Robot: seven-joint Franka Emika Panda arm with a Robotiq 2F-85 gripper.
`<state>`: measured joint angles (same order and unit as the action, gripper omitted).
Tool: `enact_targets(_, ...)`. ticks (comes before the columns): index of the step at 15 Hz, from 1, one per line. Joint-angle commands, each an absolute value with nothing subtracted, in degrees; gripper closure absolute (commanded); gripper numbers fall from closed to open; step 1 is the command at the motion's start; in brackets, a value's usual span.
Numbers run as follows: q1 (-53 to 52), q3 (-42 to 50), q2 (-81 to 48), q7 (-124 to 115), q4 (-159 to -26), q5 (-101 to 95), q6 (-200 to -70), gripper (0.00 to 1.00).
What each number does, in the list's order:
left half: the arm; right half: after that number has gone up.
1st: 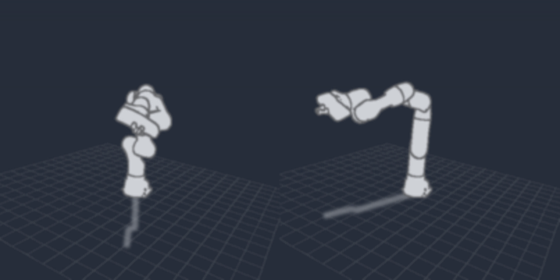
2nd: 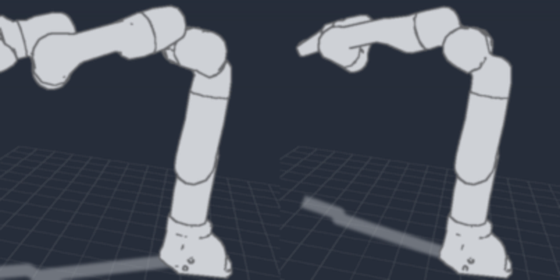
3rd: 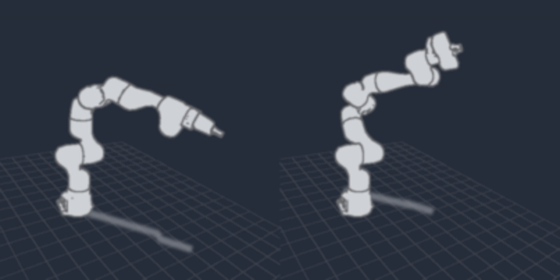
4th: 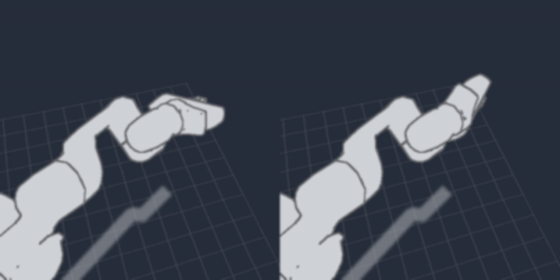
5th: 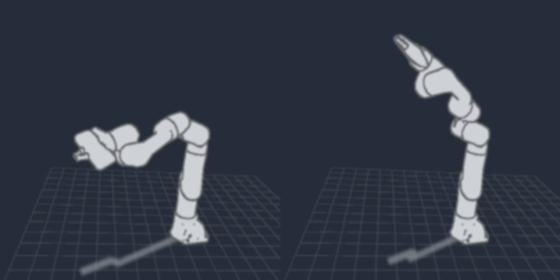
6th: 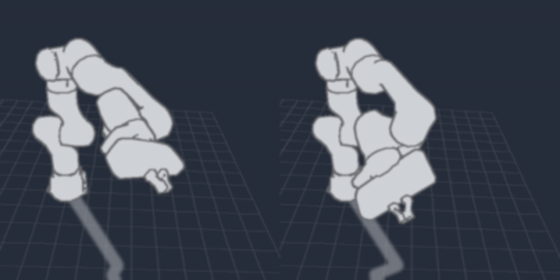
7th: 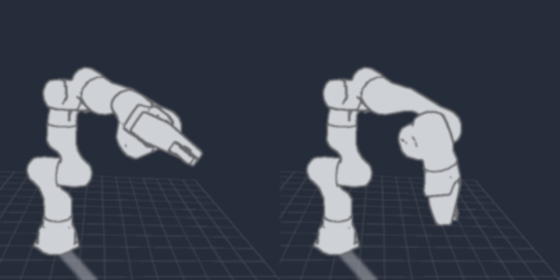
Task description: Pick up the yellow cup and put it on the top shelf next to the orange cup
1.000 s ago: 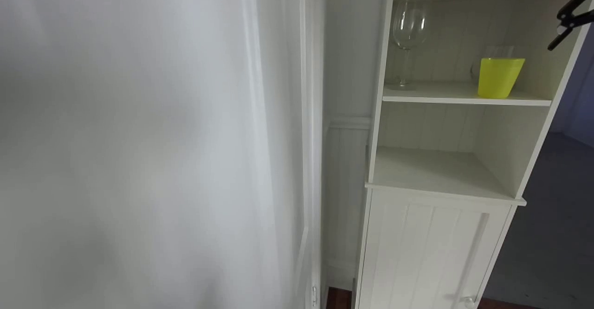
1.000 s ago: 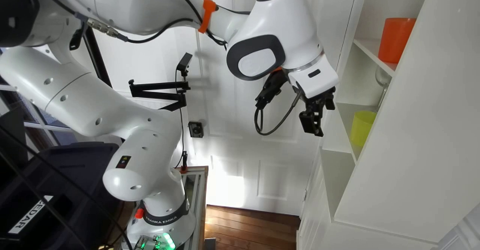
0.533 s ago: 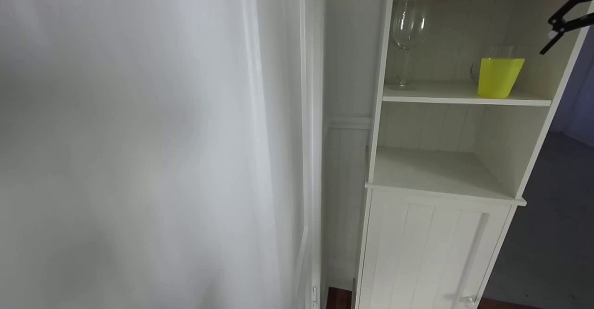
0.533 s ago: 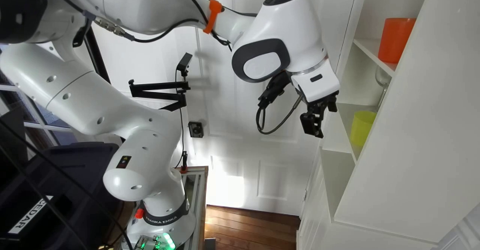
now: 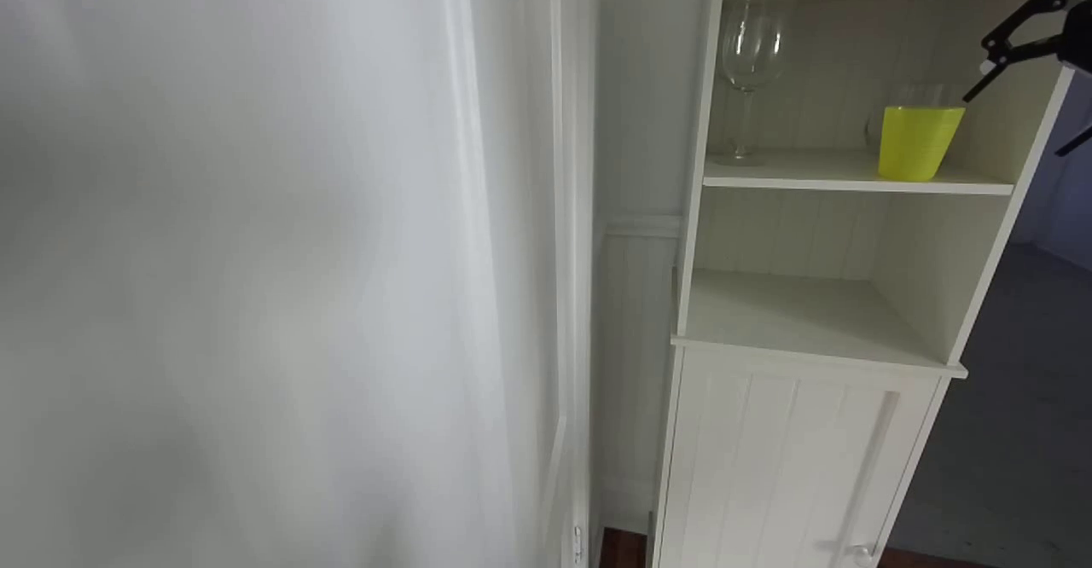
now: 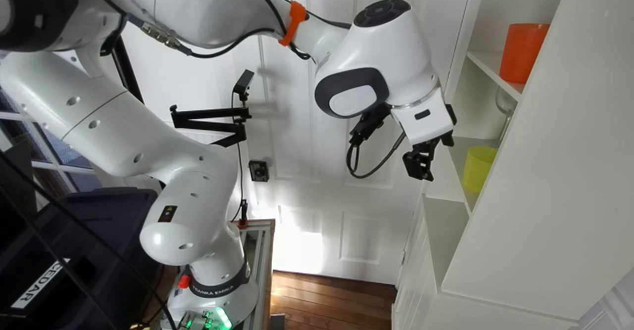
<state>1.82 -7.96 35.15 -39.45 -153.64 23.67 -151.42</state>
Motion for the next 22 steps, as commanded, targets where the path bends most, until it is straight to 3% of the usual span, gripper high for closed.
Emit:
enact_targets(1, -0.02, -7.88, 32.72, -42.56, -153.02, 26.93, -157.25, 0.0)
enact_targets(20, -0.28, -9.83, 21.53, -61.88, -149.53, 26.67, -169.57, 0.0)
enact_targets(22, 0.27, -10.33, 21.06, -63.19, -149.5, 25.84, -170.13, 0.26)
